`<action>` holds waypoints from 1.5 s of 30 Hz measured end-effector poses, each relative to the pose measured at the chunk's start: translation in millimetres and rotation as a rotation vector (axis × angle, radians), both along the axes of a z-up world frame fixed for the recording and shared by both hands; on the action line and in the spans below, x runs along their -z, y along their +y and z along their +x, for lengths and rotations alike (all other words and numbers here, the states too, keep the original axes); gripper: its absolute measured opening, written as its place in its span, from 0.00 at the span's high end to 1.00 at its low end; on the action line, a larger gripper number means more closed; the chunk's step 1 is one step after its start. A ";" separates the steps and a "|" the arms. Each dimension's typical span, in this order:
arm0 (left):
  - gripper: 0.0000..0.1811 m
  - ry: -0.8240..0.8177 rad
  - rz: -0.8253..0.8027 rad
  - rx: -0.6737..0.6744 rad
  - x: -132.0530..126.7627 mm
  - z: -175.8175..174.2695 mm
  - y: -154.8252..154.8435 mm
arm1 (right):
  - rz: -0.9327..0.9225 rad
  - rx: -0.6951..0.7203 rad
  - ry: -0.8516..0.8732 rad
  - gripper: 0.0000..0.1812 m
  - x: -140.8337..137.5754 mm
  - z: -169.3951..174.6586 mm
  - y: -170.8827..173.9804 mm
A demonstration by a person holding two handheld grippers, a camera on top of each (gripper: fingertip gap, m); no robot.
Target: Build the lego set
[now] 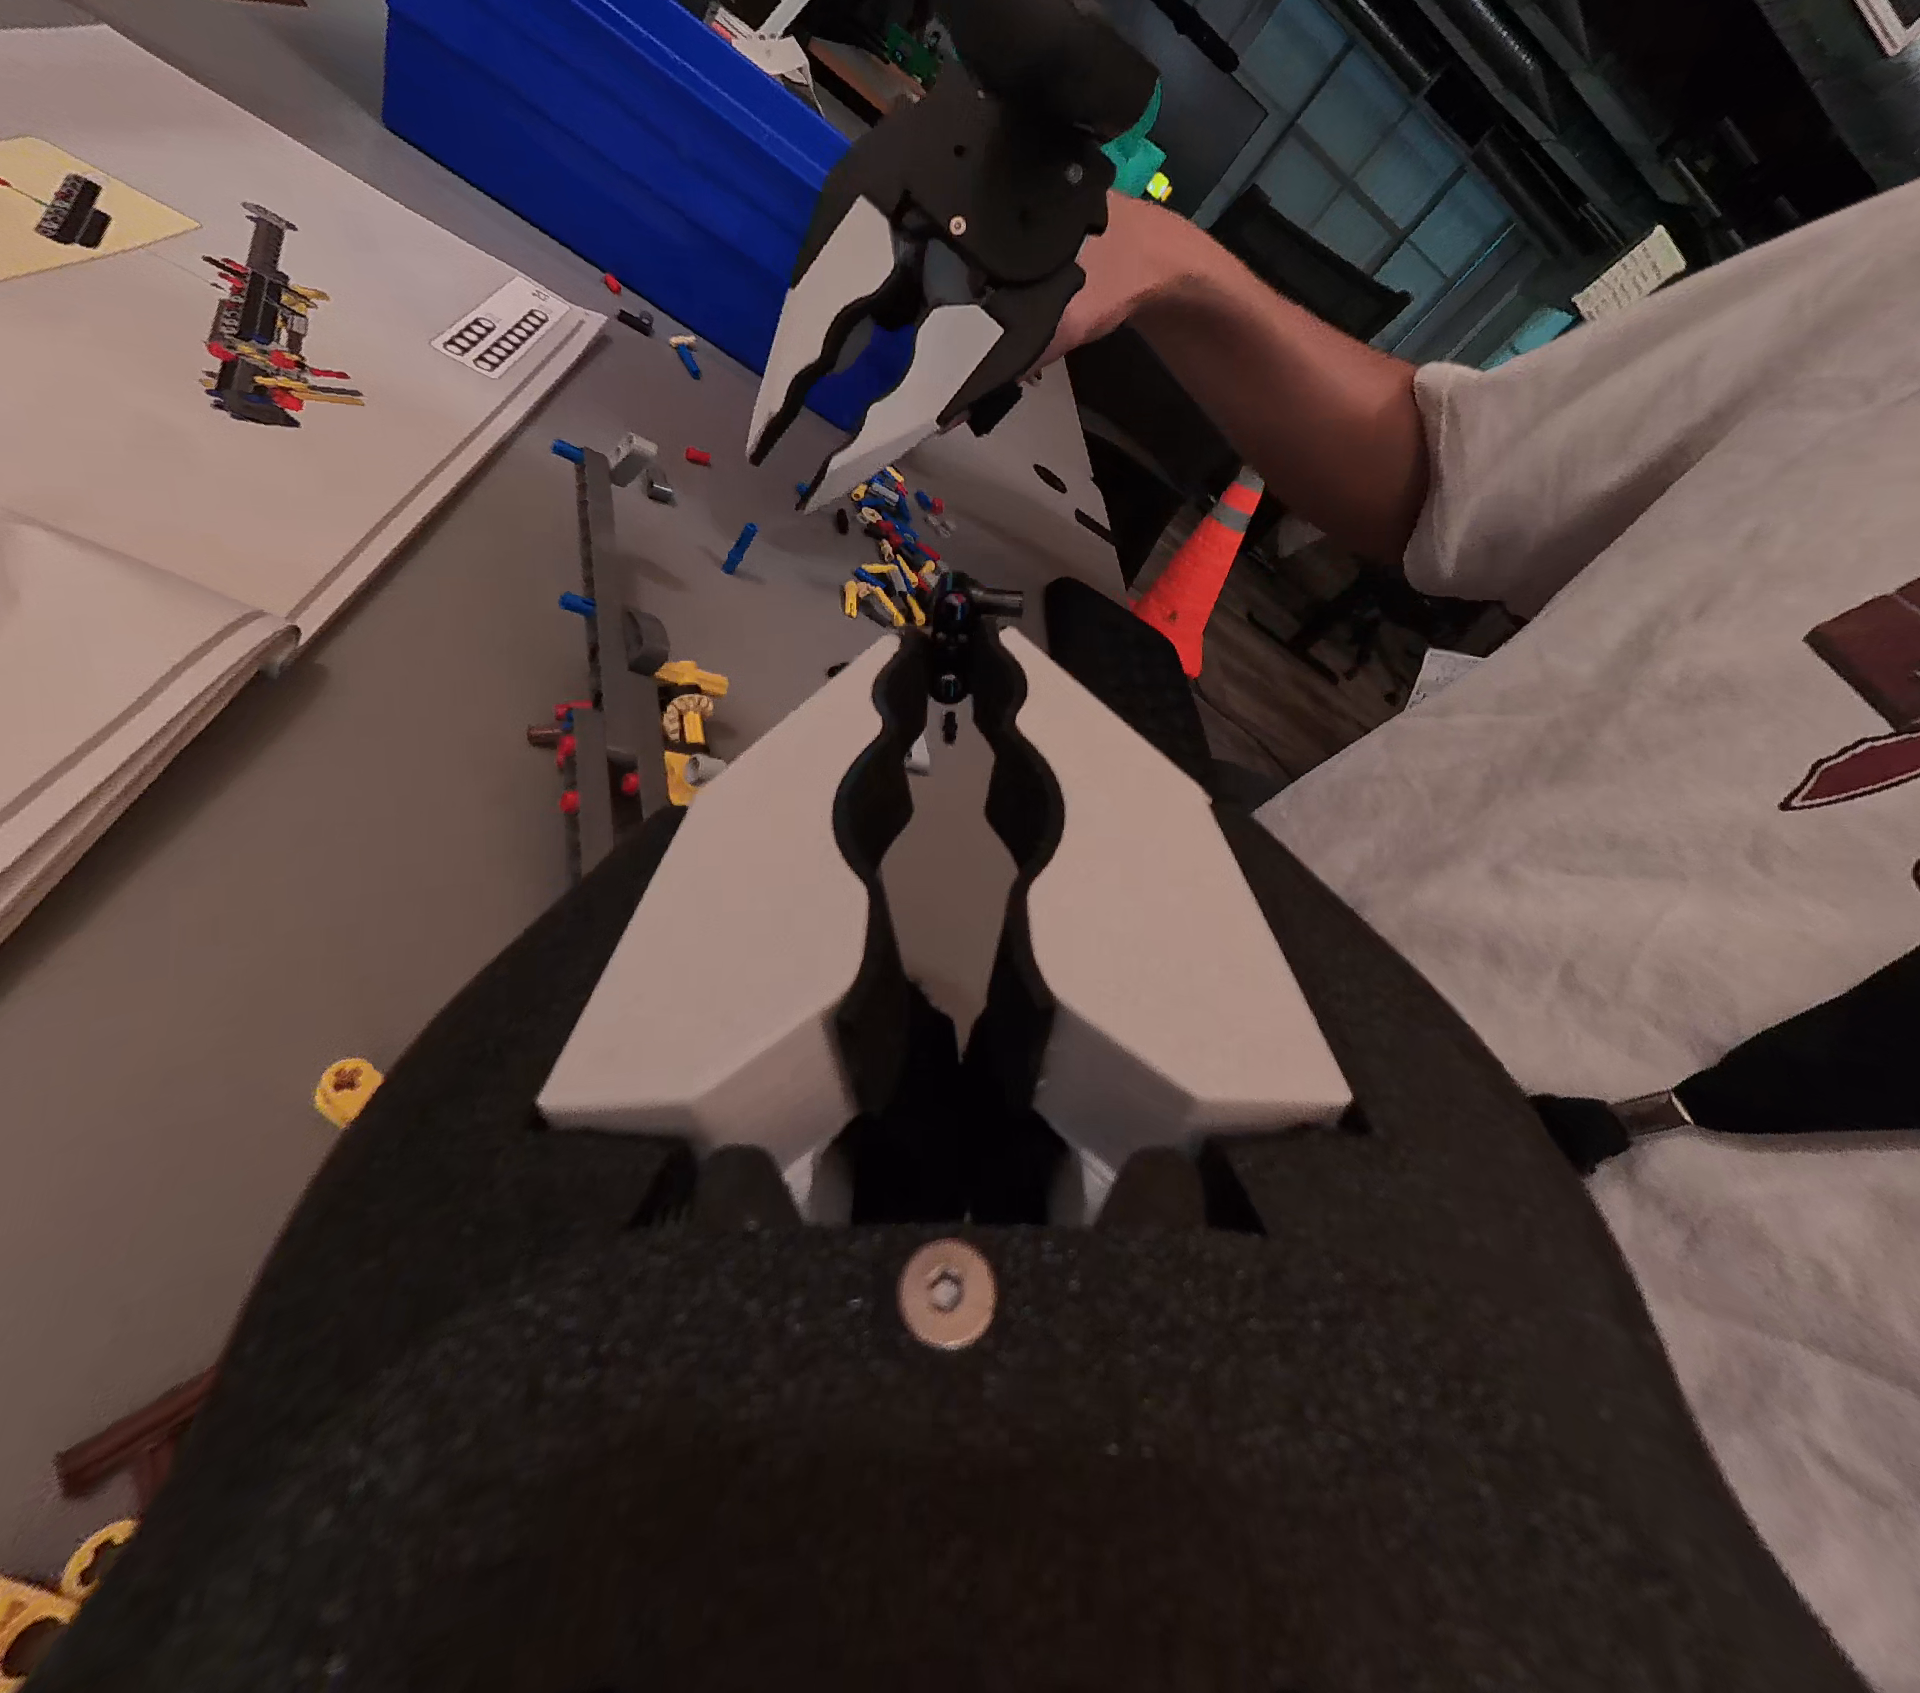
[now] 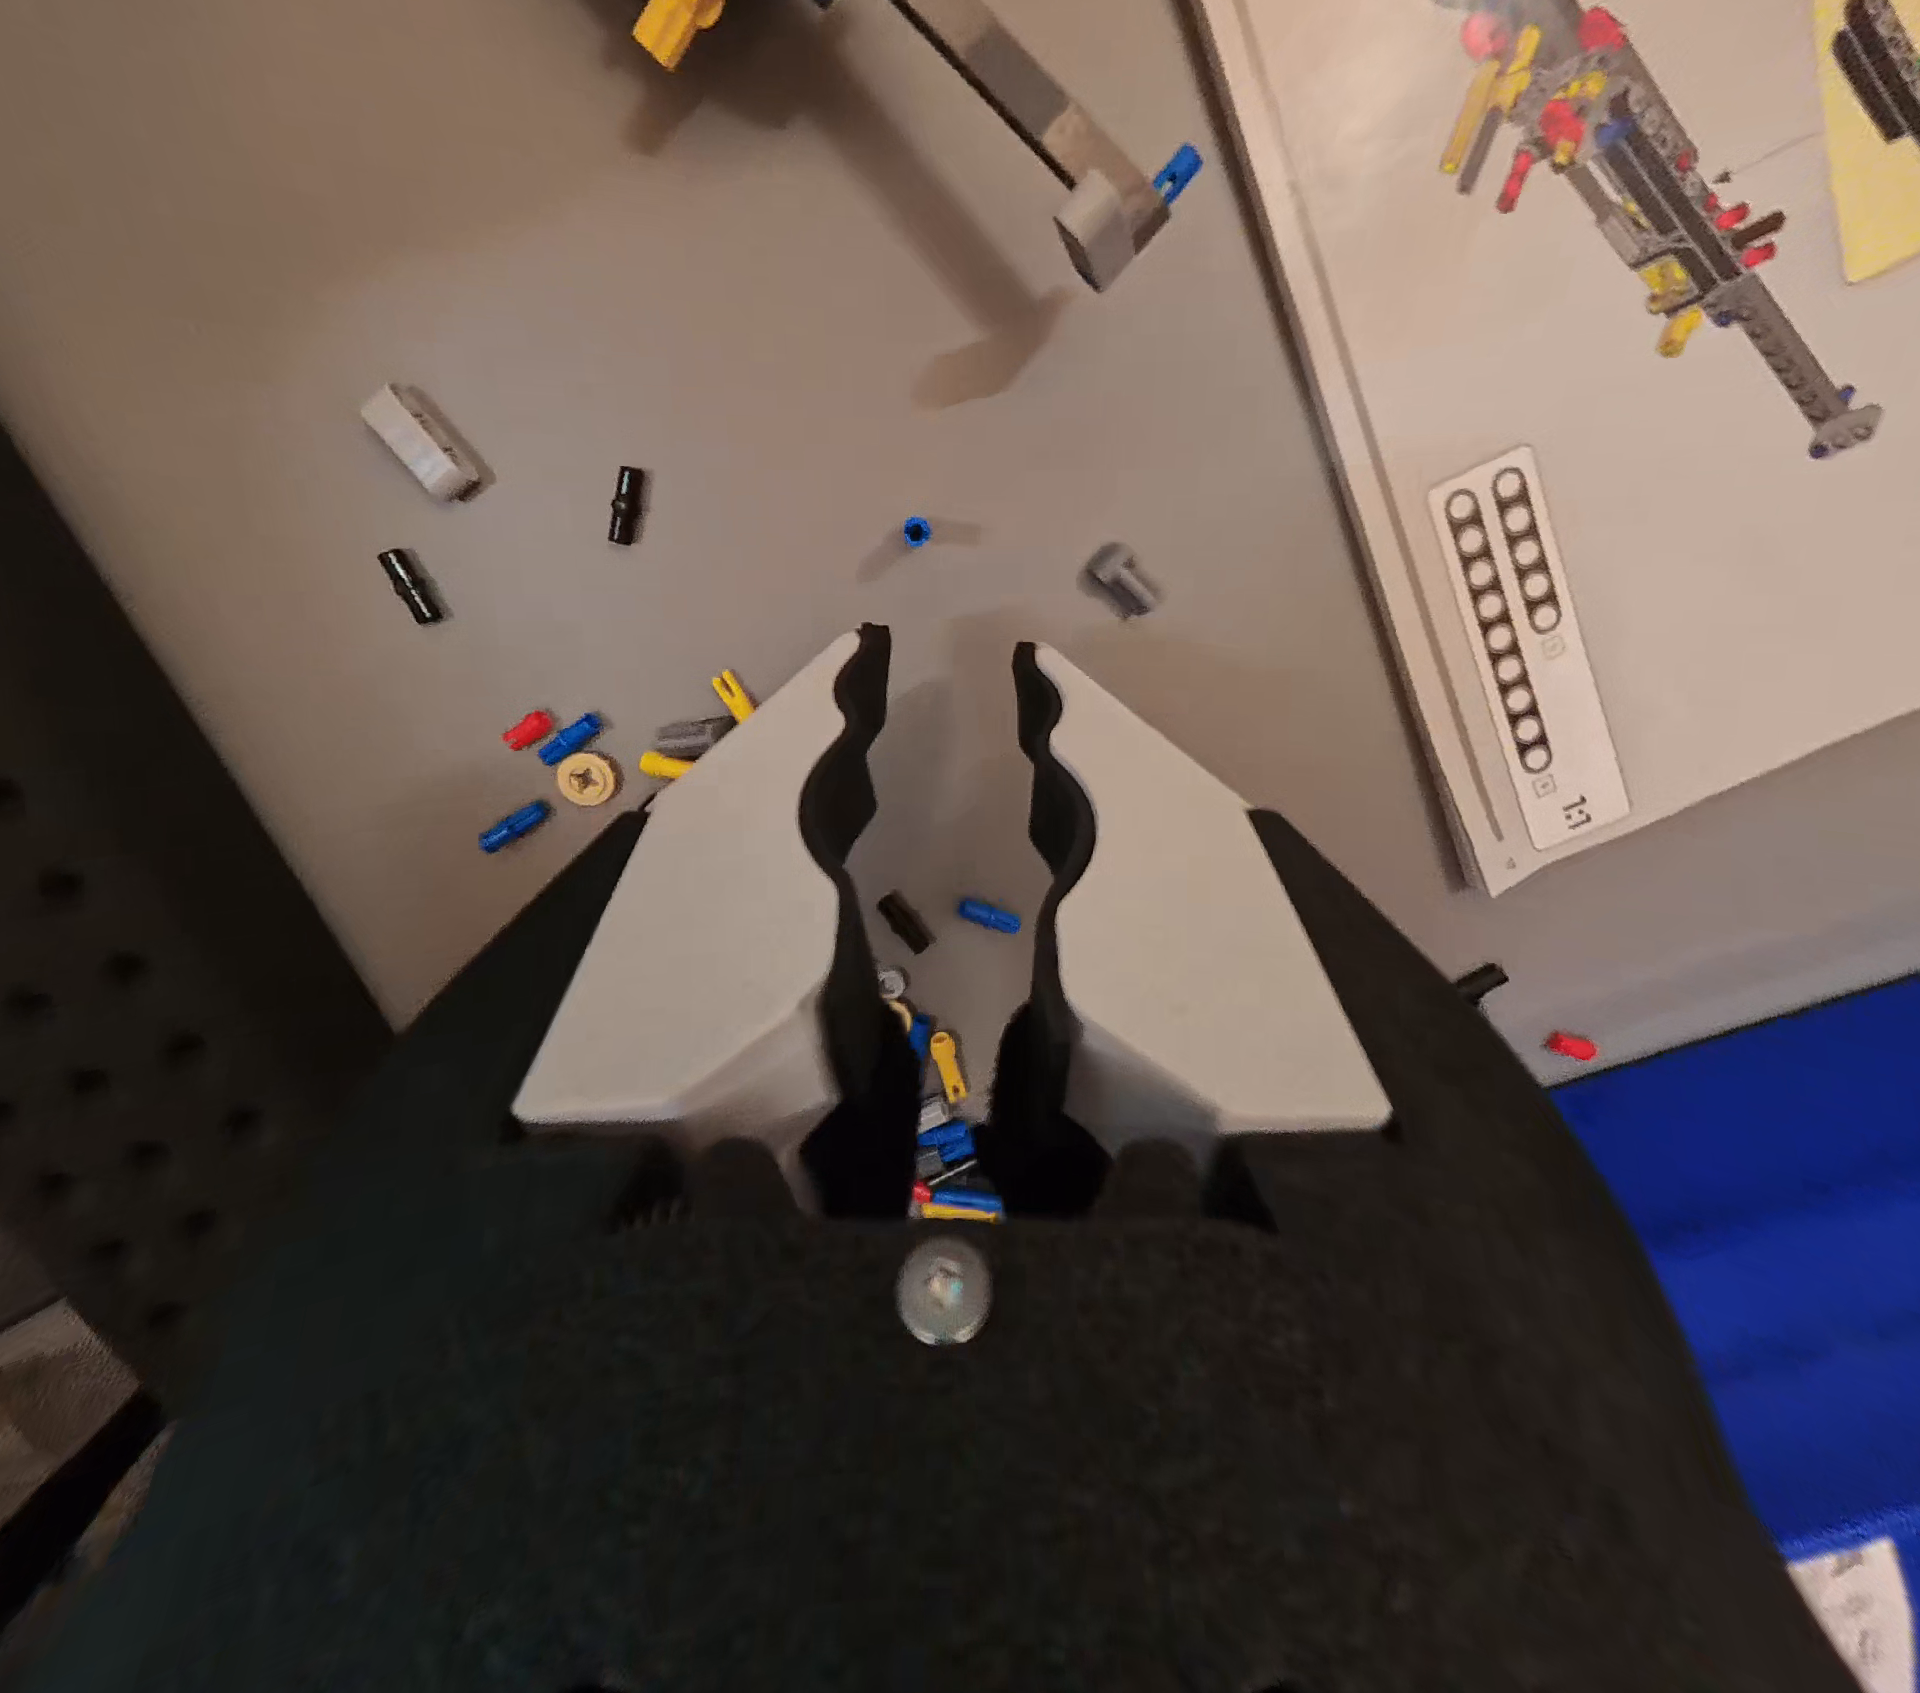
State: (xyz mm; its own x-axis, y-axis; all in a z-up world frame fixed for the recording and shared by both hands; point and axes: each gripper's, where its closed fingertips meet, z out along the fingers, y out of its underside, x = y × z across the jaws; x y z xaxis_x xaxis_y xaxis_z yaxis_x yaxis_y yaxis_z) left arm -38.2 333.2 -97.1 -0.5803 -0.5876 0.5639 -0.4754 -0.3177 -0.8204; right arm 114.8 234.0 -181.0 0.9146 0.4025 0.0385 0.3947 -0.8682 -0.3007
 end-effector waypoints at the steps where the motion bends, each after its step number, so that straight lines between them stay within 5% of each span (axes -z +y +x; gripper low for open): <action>1: 0.96 -0.007 -0.010 -0.009 -1.9 0.7 1.4 | -0.007 -0.017 -0.001 0.87 0.7 -1.1 0.5; 9: 0.97 -0.264 -0.394 -0.206 -71.2 -4.6 58.5 | 0.042 -0.049 0.013 0.89 -8.6 -4.2 14.1; 35: 0.96 -0.268 -0.241 -0.170 -66.2 -6.4 41.5 | -0.038 -0.103 -0.029 0.94 25.3 -14.1 16.9; 43: 0.96 -0.252 -0.244 -0.178 -63.4 -4.3 43.0 | 0.000 -0.135 -0.034 0.98 22.7 -16.6 20.7; 45: 0.97 -0.254 -0.280 -0.186 -65.4 -4.2 45.9 | 0.119 -0.137 0.029 0.98 0.2 -30.5 37.7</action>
State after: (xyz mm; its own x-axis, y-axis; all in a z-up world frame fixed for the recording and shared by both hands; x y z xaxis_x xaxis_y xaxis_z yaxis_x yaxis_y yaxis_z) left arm -42.4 379.2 -31.7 -0.6203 -0.5394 0.5694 -0.1828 -0.6065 -0.7738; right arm 84.3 271.6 -181.2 0.8530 0.5176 0.0673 0.4964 -0.7646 -0.4111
